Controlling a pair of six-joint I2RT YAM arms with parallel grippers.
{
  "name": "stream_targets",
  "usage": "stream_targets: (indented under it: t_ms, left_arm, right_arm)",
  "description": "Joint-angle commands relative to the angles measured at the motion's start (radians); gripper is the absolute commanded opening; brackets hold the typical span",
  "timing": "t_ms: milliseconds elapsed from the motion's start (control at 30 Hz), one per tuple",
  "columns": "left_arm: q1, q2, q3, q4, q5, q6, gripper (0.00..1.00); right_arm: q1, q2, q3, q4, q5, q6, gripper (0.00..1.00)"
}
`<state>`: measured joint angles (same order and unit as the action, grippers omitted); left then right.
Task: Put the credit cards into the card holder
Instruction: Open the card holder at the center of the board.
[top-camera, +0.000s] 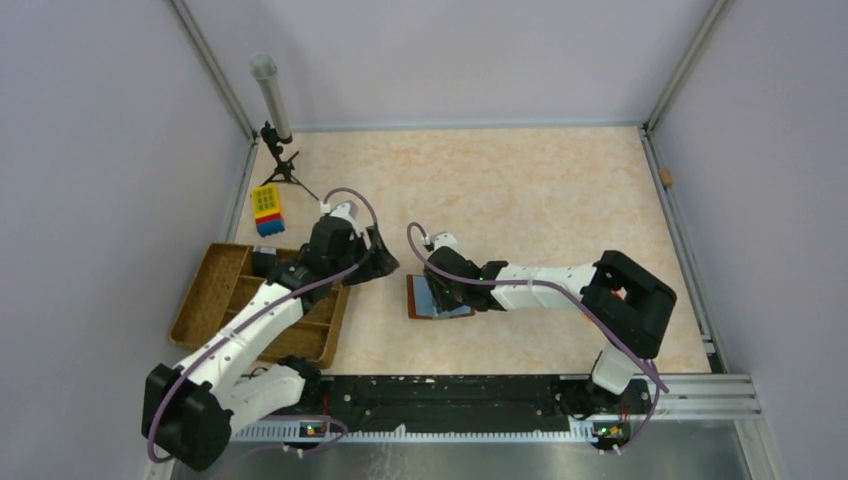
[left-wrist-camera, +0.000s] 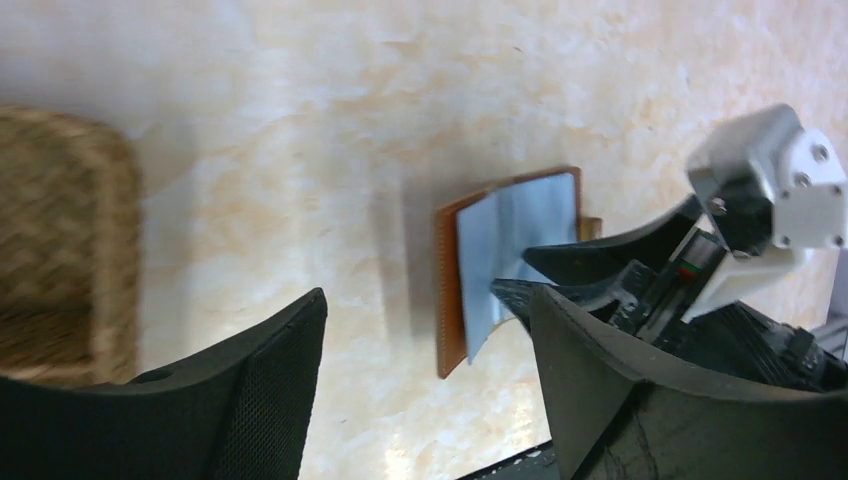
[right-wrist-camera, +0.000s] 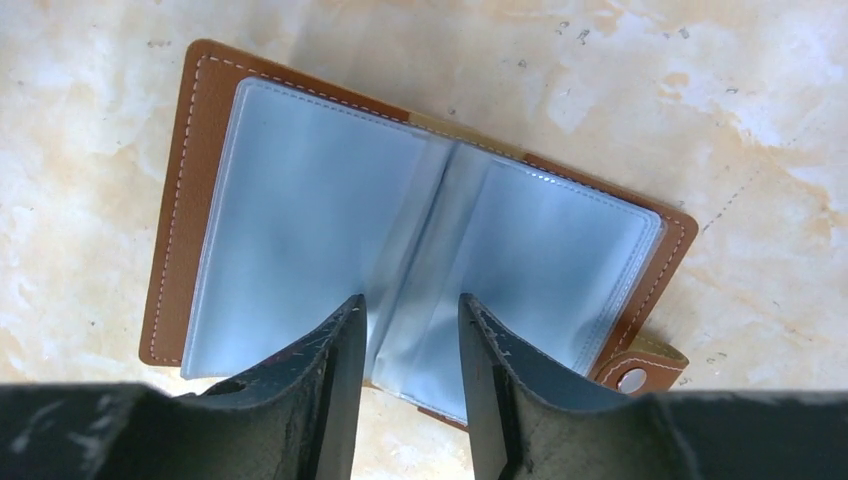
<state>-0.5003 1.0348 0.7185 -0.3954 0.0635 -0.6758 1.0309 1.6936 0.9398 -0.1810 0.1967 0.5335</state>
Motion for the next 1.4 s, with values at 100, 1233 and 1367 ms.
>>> stream_targets:
  t_ms: [100, 1233, 1367]
  left_arm:
    - [0.211, -0.139, 0.031, -0.136, 0.05, 0.081, 0.78]
    - [0.454, -0.132, 0.204, -0.267, 0.036, 0.31, 0.87]
    - [0.461, -0.125, 0.205, -0.264, 0.002, 0.318, 0.88]
  right_arm:
    - [0.049, 0.096, 0.08, -0.157, 0.153, 0.017, 0.41]
    - [0.072, -0.027, 0.261, -0.297, 0.104, 0.026, 0.58]
    - [0.072, -0.049, 0.239, -0.268, 0.105, 0.029, 0.59]
